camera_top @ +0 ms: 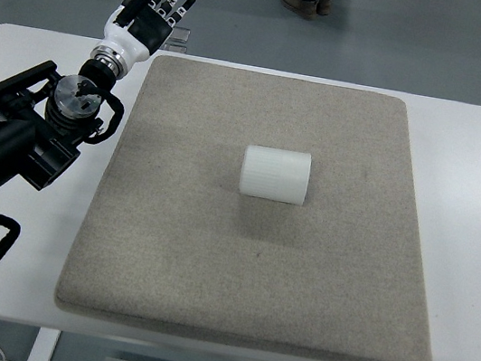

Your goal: Flip white cup upright

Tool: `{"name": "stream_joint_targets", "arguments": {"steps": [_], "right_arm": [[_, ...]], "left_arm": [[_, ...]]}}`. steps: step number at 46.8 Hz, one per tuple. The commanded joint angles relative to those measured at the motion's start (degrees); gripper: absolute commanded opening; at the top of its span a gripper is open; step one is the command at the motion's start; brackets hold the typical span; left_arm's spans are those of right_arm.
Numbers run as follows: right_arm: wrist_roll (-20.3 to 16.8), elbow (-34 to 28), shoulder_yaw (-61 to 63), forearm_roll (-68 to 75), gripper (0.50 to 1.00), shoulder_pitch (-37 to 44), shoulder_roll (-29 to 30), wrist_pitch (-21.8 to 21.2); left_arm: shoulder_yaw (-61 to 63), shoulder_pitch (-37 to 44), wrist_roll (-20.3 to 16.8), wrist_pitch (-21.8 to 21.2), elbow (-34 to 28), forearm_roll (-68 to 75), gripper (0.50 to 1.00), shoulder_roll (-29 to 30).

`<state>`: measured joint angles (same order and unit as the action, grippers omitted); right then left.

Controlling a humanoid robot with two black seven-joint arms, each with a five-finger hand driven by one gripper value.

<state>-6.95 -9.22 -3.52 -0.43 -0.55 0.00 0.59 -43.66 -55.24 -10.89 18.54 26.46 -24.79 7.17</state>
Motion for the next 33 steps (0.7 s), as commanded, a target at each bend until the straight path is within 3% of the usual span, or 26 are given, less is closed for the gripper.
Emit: {"name": "stream_joint_targets", "arguments": {"steps": [1,33], "right_arm": [[0.0,0.0,0.0,0.0,0.930,0.0,0.0,0.0],[0.0,0.0,0.0,0.0,0.930,0.0,0.0,0.0]], "left_arm": [[0.2,0.0,0.0,0.0,0.0,0.0,0.994,0.0],[0.9,-1.1,0.1,1.1,-3.9,0.2,0.994,0.2]]}}
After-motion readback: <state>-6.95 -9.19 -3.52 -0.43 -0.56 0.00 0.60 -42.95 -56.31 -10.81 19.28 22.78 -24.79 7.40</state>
